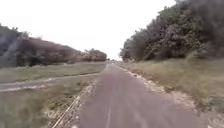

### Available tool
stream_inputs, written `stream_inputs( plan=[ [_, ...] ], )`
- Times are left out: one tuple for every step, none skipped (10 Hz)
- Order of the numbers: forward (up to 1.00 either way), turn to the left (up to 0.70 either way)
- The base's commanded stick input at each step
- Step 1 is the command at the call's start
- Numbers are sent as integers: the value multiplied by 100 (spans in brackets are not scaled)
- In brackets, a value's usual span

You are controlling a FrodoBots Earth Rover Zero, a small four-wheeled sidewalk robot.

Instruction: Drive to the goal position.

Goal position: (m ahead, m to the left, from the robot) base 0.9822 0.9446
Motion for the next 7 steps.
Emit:
stream_inputs(
  plan=[
    [100,0],
    [100,0],
    [100,0],
    [100,0],
    [100,0],
    [100,0],
    [100,0]
  ],
)
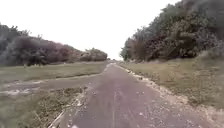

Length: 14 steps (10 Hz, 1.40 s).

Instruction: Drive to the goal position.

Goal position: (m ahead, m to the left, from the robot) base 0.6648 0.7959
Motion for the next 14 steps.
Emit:
stream_inputs(
  plan=[
    [100,0],
    [100,0],
    [100,0],
    [100,0],
    [99,0],
    [98,1],
    [97,2],
    [95,2],
    [94,3],
    [84,16],
    [73,31],
    [62,45],
    [45,46],
    [11,16]
  ],
)
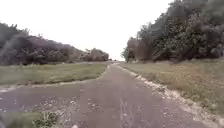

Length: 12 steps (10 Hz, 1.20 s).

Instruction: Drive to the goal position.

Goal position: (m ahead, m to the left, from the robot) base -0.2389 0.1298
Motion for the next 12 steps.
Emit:
stream_inputs(
  plan=[
    [5,10],
    [5,10],
    [5,10],
    [5,10],
    [5,10],
    [5,10],
    [5,11],
    [6,11],
    [6,12],
    [20,16],
    [34,20],
    [47,24]
  ],
)
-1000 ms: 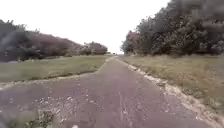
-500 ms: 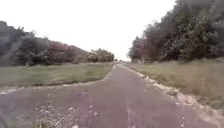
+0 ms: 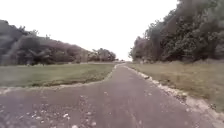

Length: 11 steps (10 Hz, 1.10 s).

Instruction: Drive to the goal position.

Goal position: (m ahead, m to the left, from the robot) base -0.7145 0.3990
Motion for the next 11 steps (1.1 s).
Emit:
stream_inputs(
  plan=[
    [77,12],
    [100,1],
    [100,3],
    [100,12],
    [100,23],
    [100,34],
    [90,38],
    [71,35],
    [31,22],
    [7,13],
    [6,12]
  ],
)
